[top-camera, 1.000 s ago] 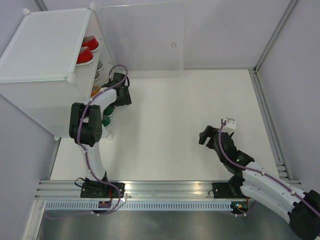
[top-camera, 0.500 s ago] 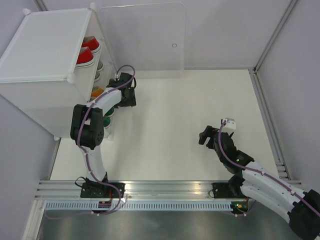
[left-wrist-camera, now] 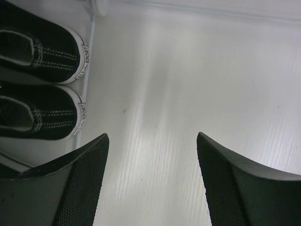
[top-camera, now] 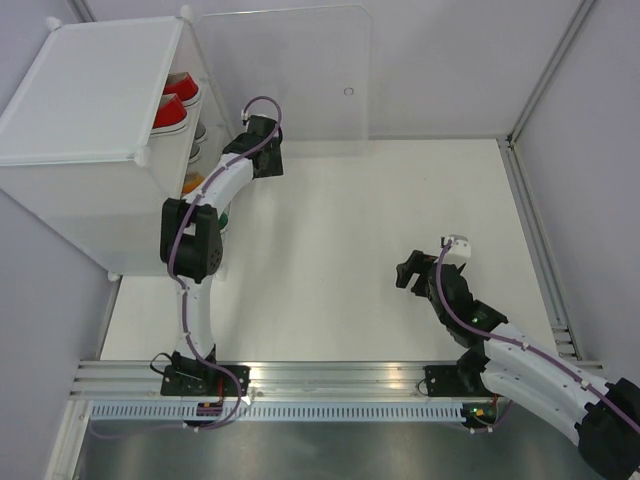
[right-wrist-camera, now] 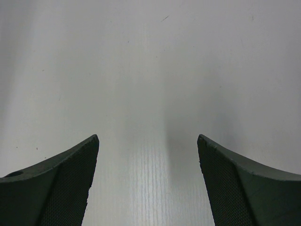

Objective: Place and organize the shoes in the shoe cabinet

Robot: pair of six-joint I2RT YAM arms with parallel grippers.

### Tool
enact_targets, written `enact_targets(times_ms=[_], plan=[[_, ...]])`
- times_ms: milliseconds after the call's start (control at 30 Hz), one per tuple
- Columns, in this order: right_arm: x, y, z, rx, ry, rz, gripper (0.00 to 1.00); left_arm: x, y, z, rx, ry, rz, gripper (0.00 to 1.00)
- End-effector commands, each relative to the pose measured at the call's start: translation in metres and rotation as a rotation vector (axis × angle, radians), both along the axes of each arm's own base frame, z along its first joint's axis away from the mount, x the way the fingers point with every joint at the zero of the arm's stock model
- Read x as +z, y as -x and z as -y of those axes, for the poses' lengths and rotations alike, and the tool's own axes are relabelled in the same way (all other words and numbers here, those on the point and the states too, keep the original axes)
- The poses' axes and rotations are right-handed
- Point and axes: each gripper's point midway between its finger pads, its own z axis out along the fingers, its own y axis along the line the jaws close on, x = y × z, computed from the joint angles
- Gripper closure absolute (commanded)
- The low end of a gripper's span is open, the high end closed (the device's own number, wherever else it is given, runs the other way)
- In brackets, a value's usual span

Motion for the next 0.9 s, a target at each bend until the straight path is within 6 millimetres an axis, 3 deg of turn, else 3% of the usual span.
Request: enact_targets(times_ms=[0,33,167,300,433,567,700,800,867], plan=[[0.007,-0.005,-0.007,0.021,-0.022,0.036,0.11,-0.012,-0.024,-0.002,-0.033,-0.049,0.009,0.21],[0.007,-0.005,-0.007,0.022,-0.021,0.037,0.11,-0.01,-0.03,0.0,-0.038,-0.039,0.019,0.21],[0.004,-0.006,-0.008,0.02,-0.012,0.027,0.12,-0.039,-0.035,-0.007,-0.037,-0.051,-0.029,0.22],[0.003,-0.006,-0.008,0.02,-0.007,0.025,0.12,-0.056,-0.032,-0.029,-0.004,-0.073,-0.072,0.22],[0.002,-0.007,-0.007,0.02,-0.004,0.023,0.12,-0.062,-0.026,-0.056,0.046,-0.115,-0.101,0.23],[0.001,-0.007,-0.008,0.022,-0.003,0.02,0.12,-0.062,-0.023,-0.066,0.057,-0.136,-0.11,0.23],[0.002,-0.007,-0.009,0.029,-0.003,0.024,0.12,-0.056,-0.023,-0.065,0.054,-0.129,-0.1,0.22],[0.003,-0.007,-0.013,0.046,-0.013,0.031,0.12,-0.048,-0.02,-0.051,0.023,-0.067,-0.09,0.22],[0.005,-0.008,-0.016,0.065,-0.02,0.036,0.12,-0.03,-0.017,-0.032,-0.015,-0.021,-0.059,0.21]])
